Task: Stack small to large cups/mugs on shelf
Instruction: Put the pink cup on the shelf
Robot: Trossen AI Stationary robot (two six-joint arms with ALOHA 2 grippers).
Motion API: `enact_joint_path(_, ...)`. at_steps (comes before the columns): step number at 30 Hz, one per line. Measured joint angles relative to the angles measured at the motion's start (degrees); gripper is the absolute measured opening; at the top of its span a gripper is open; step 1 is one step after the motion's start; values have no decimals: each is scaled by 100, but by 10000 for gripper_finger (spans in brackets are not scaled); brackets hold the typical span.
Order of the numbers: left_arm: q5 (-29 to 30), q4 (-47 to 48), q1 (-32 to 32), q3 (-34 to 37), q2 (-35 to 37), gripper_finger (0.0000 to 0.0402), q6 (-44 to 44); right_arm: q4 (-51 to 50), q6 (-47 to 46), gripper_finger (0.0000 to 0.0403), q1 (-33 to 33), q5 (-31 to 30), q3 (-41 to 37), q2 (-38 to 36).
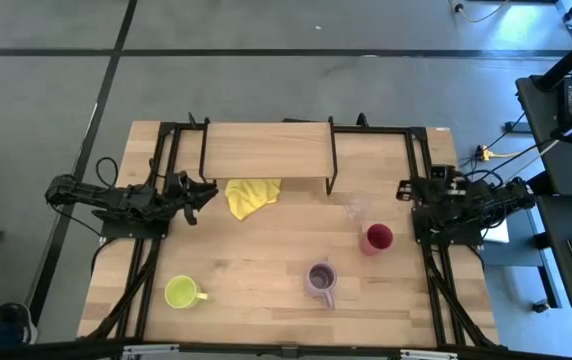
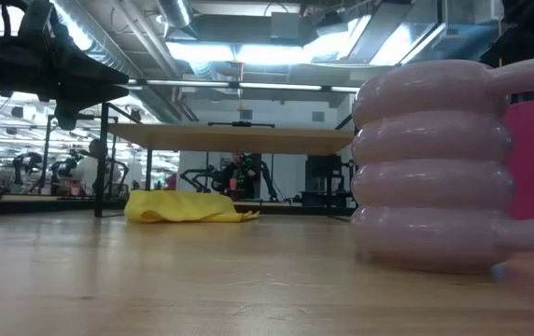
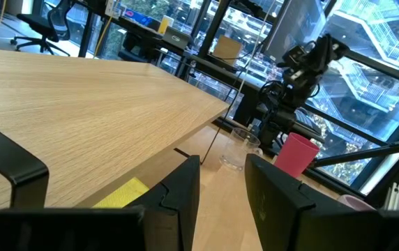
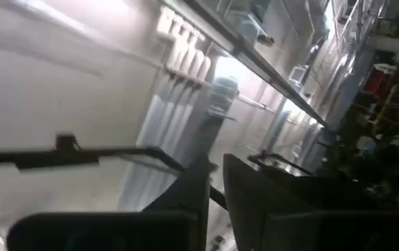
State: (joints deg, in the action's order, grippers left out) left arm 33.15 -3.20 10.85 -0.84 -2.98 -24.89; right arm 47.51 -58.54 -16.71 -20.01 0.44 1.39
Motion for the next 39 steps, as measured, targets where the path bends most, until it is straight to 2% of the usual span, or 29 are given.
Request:
enact_joint_path(3, 0, 0, 0, 0, -2, 110, 0, 607, 417, 46, 0, -10, -1, 2)
enact_joint_path(7, 0, 0, 0, 0, -1, 110, -2, 1519, 1658, 46, 0, -586, 3, -3)
enact_joint_path(12, 0, 0, 0, 0, 0, 110, -2, 1411, 1999, 46, 0, -1322, 590, 40)
enact_joint_path(14, 2, 0, 0, 0, 0, 110, 0, 936, 2244, 46, 0, -1089, 1048, 174)
enact_joint_path(16, 0, 1, 0, 0, 0, 110, 0, 275, 2469, 46, 0, -526, 1604, 440)
enact_joint_path(18, 0, 0, -2, 0, 0, 110, 0, -603, 2706, 46, 0, -107, 2343, 777)
enact_joint_path(20, 0, 2, -2, 0, -2, 110, -2, -2089, 2952, 46, 0, 68, 3264, 1162)
enact_joint_path(22, 0, 2, -1, 0, -1, 110, -1, -4161, 3225, 46, 0, -99, 4271, 1660)
enact_joint_path(24, 0, 2, 0, 0, 0, 110, -1, -6284, 3250, 46, -2, -615, 5261, 2279)
enact_joint_path(27, 1, 2, 0, 0, 0, 110, -1, -8832, 2491, 46, 0, -1084, 6528, 3243)
enact_joint_path(30, 0, 2, 0, 0, 0, 110, -2, -10889, 1462, 47, 0, -816, 7524, 4131)
enact_joint_path(33, 1, 2, -1, 0, -1, 110, -1, -12480, 658, 47, 0, -97, 8217, 4893)
enact_joint_path(36, 0, 2, -1, -1, -2, 110, -1, -13649, 181, 47, -2, 692, 8580, 5540)
enact_joint_path(39, 0, 2, 0, 0, -2, 110, 0, -13640, 336, 49, -4, 1379, 8409, 5883)
